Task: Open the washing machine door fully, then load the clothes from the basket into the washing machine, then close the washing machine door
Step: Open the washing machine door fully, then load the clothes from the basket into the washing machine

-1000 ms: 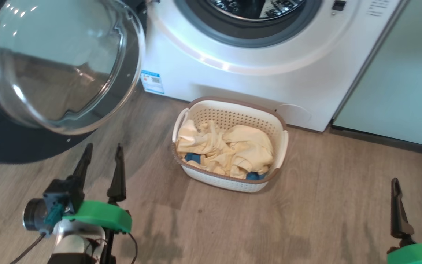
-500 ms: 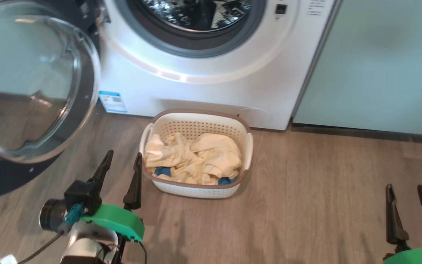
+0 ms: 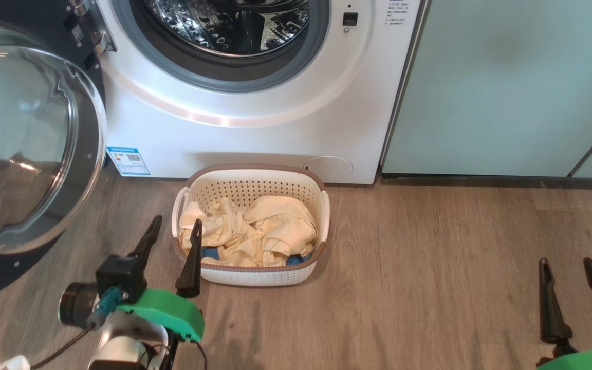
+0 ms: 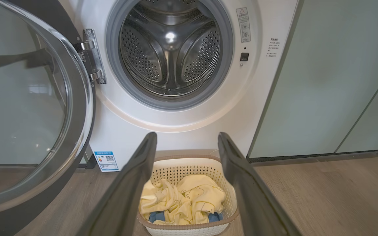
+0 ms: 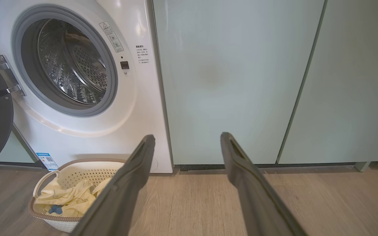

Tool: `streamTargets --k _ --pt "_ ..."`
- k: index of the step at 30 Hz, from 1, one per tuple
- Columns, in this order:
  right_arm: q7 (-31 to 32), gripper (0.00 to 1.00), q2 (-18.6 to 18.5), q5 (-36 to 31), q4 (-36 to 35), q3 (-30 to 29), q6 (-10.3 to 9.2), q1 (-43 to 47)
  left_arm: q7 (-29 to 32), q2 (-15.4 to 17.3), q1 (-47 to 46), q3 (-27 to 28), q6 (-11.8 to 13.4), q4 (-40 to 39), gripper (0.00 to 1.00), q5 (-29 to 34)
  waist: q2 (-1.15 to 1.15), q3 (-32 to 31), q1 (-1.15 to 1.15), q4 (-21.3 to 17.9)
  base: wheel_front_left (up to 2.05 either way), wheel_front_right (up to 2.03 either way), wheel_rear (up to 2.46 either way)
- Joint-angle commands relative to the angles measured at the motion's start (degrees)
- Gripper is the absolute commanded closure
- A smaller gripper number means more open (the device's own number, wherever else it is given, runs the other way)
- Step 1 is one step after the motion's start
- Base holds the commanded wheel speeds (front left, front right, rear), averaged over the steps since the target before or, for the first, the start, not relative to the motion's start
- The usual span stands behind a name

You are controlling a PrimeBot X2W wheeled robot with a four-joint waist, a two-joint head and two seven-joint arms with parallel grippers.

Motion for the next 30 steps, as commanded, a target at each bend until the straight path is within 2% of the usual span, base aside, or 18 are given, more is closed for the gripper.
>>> streamTargets --k 1,22,30 --pt "0.09 0.00 -0.79 -0.24 -2.29 0.98 -0.15 -0.84 -0.30 1.01 -1.35 2.17 0.35 -1.62 0.00 0.16 0.00 -0.06 0.00 -0.09 0.00 0.00 0.00" --pt "0.25 0.00 -0.79 0.16 -2.07 1.03 -0.15 -0.42 0.03 1.30 -0.91 1.46 2.09 -0.87 0.00 0.18 0.00 -0.63 0.00 0.08 0.00 0.00 0.00" --pt "0.22 0.00 -0.79 0.25 -2.08 1.46 -0.15 -0.48 0.67 1.86 -0.94 0.16 1.63 -1.63 0.00 0.60 0.00 -0.52 0.00 -0.01 0.44 -0.44 0.00"
